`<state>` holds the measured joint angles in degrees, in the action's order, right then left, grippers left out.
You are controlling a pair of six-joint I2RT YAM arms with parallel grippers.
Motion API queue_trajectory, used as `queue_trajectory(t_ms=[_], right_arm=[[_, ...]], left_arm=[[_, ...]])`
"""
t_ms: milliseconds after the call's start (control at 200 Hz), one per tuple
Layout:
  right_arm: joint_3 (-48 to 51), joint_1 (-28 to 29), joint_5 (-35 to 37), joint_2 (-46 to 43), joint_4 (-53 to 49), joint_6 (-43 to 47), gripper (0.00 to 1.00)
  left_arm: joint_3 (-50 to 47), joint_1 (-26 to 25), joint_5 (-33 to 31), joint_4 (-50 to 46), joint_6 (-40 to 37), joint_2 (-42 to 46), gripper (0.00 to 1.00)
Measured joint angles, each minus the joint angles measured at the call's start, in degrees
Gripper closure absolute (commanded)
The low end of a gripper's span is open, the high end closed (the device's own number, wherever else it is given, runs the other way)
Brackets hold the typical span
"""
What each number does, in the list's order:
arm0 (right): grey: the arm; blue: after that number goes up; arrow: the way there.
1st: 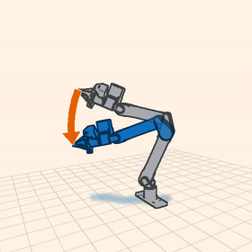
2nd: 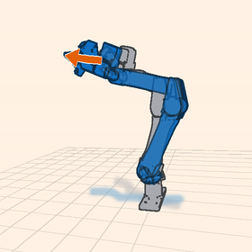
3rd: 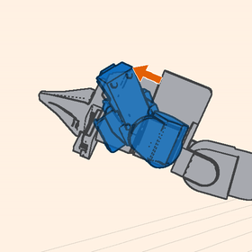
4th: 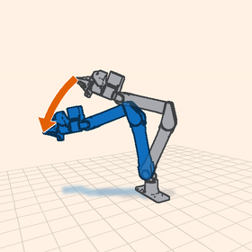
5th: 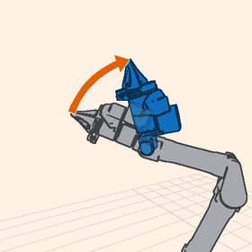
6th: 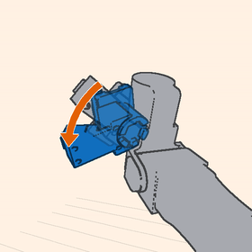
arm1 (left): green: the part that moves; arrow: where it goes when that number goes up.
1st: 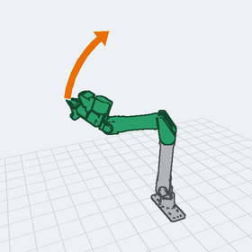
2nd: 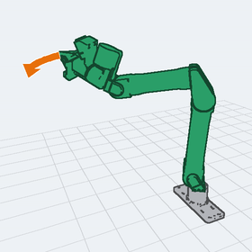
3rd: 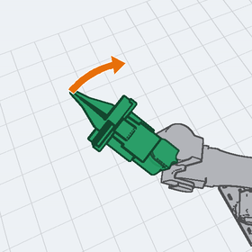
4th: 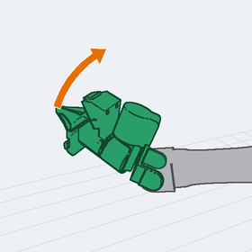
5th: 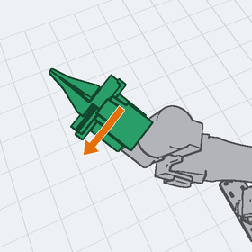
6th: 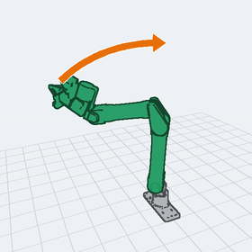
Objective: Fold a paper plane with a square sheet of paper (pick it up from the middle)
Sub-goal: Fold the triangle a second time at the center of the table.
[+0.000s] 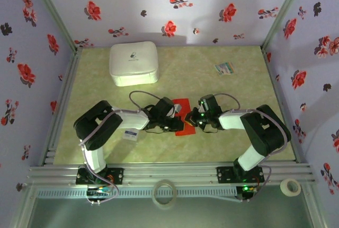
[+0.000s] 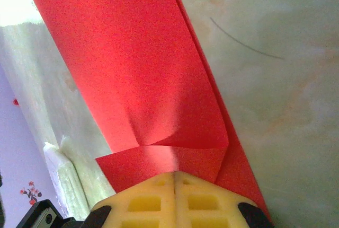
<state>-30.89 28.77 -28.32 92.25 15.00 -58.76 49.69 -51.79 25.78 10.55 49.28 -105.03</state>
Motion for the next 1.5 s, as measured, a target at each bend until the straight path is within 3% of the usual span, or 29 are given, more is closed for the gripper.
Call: queue_trajectory(t_ms=[745,1500], right_arm=[[0.00,0.00,0.00,0.17,0.20,0.00,0.99],[0.00,0.00,-0.07,0.33,0.52,0.00,0.99]], left_arm=[[-5.66,0.22,1.55,5.99,1.68,1.18,0.97],[-6.36,0.17,3.23,-0.33,1.14,3.87,0.95]])
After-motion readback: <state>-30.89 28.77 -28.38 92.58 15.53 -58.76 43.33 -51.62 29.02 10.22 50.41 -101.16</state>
